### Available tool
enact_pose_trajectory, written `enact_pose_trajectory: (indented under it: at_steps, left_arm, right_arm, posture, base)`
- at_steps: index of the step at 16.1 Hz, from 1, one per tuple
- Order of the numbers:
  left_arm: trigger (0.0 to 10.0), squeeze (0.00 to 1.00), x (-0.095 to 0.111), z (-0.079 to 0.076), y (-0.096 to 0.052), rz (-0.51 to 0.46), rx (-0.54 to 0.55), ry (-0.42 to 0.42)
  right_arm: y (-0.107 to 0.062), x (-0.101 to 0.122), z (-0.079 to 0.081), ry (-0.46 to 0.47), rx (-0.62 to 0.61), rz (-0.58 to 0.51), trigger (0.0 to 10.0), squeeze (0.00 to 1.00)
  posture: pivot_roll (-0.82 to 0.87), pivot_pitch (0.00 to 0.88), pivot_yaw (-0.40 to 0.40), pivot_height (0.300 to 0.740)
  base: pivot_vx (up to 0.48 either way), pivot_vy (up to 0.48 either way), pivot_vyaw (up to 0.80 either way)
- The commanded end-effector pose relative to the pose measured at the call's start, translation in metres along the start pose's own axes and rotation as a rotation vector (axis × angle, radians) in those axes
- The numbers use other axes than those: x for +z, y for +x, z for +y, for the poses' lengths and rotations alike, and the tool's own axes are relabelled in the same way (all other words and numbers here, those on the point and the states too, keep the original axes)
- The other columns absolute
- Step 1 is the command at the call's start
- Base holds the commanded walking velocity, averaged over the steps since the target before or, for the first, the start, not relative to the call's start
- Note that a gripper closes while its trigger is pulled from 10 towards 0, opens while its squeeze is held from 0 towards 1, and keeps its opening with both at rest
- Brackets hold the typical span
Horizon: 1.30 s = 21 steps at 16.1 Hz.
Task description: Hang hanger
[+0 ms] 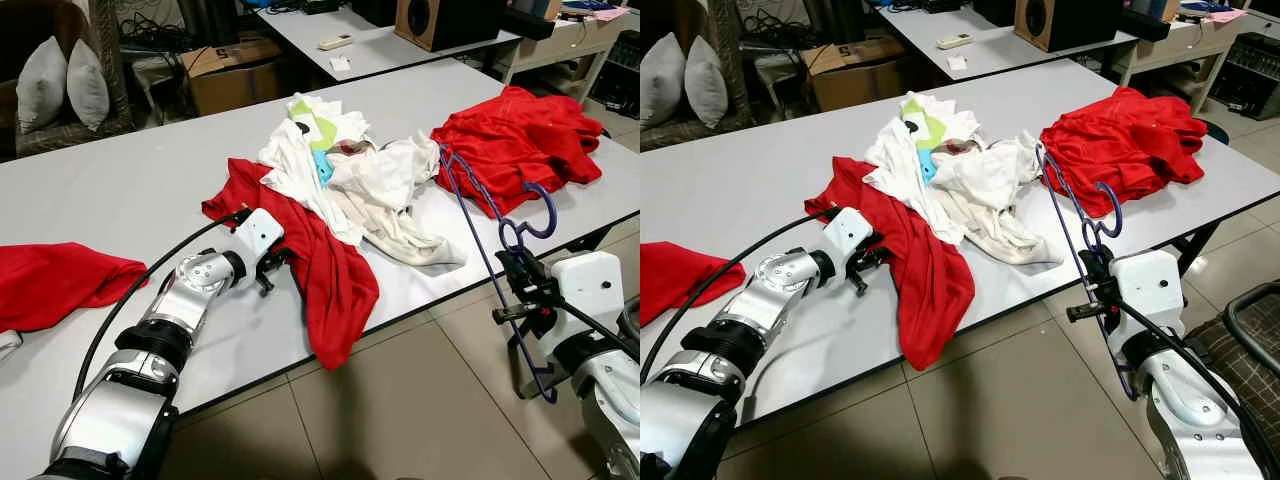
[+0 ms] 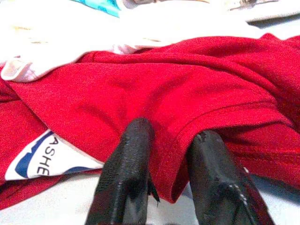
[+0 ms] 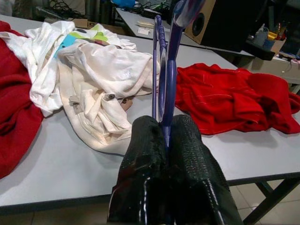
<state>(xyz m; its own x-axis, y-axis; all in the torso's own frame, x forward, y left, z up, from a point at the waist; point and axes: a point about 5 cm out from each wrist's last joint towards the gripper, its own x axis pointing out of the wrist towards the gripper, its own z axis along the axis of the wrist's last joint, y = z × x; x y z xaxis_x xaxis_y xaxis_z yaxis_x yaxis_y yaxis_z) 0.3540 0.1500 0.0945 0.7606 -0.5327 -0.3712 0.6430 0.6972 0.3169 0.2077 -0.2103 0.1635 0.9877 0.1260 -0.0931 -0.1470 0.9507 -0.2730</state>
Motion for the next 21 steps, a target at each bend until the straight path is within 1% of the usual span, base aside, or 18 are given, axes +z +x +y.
enact_pose_trajectory:
  at_steps: [1, 4, 7, 8, 9, 10, 11, 12, 13, 14, 17, 18, 19, 20, 21]
  left_arm:
    - [0.0, 0.00, 0.009, 0.009, 0.000, -0.032, 0.025, -0.032]
    - [0.0, 0.00, 0.013, 0.012, 0.000, -0.063, 0.048, -0.071]
    - [0.0, 0.00, 0.015, 0.013, 0.001, -0.081, 0.045, -0.092]
    - [0.0, 0.00, 0.021, 0.017, 0.001, -0.113, 0.070, -0.132]
    - [0.0, 0.00, 0.022, 0.018, 0.000, -0.121, 0.079, -0.140]
    - [0.0, 0.00, 0.030, 0.026, 0.000, -0.171, 0.128, -0.197]
    - [0.0, 0.00, 0.041, 0.038, -0.003, -0.246, 0.204, -0.279]
    - [0.0, 0.00, 0.059, 0.055, -0.008, -0.363, 0.302, -0.373]
    - [0.0, 0.00, 0.072, 0.066, -0.013, -0.440, 0.348, -0.422]
    - [0.0, 0.00, 0.086, 0.076, -0.019, -0.512, 0.379, -0.431]
    - [0.0, 0.00, 0.124, 0.100, -0.038, -0.708, 0.409, -0.438]
    - [0.0, 0.00, 0.128, 0.102, -0.040, -0.726, 0.412, -0.442]
    - [0.0, 0.00, 0.137, 0.110, -0.047, -0.778, 0.458, -0.444]
    - [0.0, 0.00, 0.146, 0.121, -0.057, -0.831, 0.526, -0.457]
    - [0.0, 0.00, 0.151, 0.122, -0.059, -0.836, 0.519, -0.436]
  right_arm:
    - [0.000, 0.004, 0.000, -0.012, 0.003, -0.021, 10.0, 0.00]
    - [0.000, 0.004, 0.001, -0.015, 0.005, -0.022, 10.0, 0.00]
    - [0.000, 0.003, 0.002, -0.015, 0.007, -0.025, 10.0, 0.00]
    - [0.000, 0.004, 0.002, -0.016, 0.006, -0.027, 10.0, 0.00]
    - [0.000, 0.004, 0.002, -0.016, 0.006, -0.027, 10.0, 0.00]
    - [0.000, 0.005, 0.001, -0.015, 0.003, -0.034, 10.0, 0.00]
    - [0.001, 0.007, 0.000, -0.003, -0.002, -0.050, 10.0, 0.00]
    - [0.001, 0.010, -0.001, 0.021, -0.007, -0.075, 10.0, 0.00]
    - [0.001, 0.012, -0.002, 0.027, -0.006, -0.086, 10.0, 0.00]
    - [0.001, 0.012, -0.002, 0.030, -0.002, -0.090, 10.0, 0.00]
    - [0.000, 0.013, 0.003, 0.040, 0.048, -0.107, 10.0, 0.00]
    - [-0.001, 0.013, 0.003, 0.042, 0.054, -0.110, 10.0, 0.00]
    - [-0.002, 0.017, 0.009, 0.071, 0.112, -0.133, 10.0, 0.00]
    - [-0.007, 0.027, 0.021, 0.138, 0.258, -0.173, 10.0, 0.00]
    - [-0.012, 0.030, 0.029, 0.152, 0.373, -0.179, 10.0, 0.00]
  posture:
    - [-0.21, 0.000, 0.086, 0.740]
    - [-0.21, 0.000, 0.086, 0.740]
    - [-0.21, 0.000, 0.088, 0.740]
    - [-0.21, 0.000, 0.088, 0.740]
    - [-0.21, 0.000, 0.088, 0.740]
    - [-0.21, 0.000, 0.088, 0.740]
    - [-0.21, 0.000, 0.087, 0.740]
    - [-0.21, 0.000, 0.087, 0.740]
    - [-0.20, 0.000, 0.087, 0.740]
    - [-0.20, 0.000, 0.087, 0.740]
    - [-0.20, 0.000, 0.089, 0.740]
    - [-0.20, 0.000, 0.089, 0.740]
    - [-0.20, 0.000, 0.092, 0.740]
    - [-0.20, 0.000, 0.096, 0.740]
    - [-0.20, 0.000, 0.098, 0.740]
  base:
    - [0.000, 0.000, 0.00]
    - [0.000, 0.000, 0.00]
    - [0.000, 0.000, 0.00]
    - [0.000, 0.000, 0.00]
    - [0.000, 0.000, 0.00]
    - [0.000, 0.000, 0.00]
    - [0.000, 0.000, 0.00]
    - [0.000, 0.000, 0.00]
    - [0.000, 0.000, 0.00]
    - [0.000, 0.000, 0.00]
    - [0.000, 0.000, 0.00]
    - [0.000, 0.000, 0.00]
    - [0.000, 0.000, 0.00]
    - [0.000, 0.000, 0.00]
    - [0.000, 0.000, 0.00]
